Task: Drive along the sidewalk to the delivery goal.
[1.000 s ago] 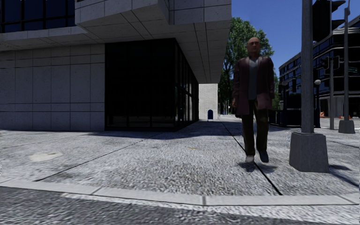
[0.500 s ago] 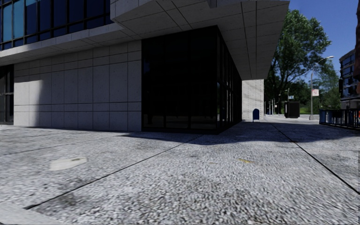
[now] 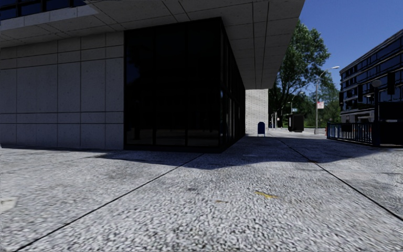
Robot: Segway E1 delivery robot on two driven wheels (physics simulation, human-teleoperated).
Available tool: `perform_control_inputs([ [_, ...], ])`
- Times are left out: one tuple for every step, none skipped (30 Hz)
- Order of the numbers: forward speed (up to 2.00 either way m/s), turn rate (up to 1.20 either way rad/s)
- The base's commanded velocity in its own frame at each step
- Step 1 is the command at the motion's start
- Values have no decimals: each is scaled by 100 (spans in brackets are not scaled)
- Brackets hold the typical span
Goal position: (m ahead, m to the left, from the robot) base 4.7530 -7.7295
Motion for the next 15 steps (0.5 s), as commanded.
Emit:
perform_control_inputs([
  [150, -71],
  [150, -71],
  [150, -71],
  [150, -71],
  [150, -71],
  [150, -71],
  [150, -71],
  [150, -71],
  [150, -71],
  [150, -71],
  [150, -71],
  [150, -71],
  [150, -71],
  [150, -71],
  [150, -71],
])
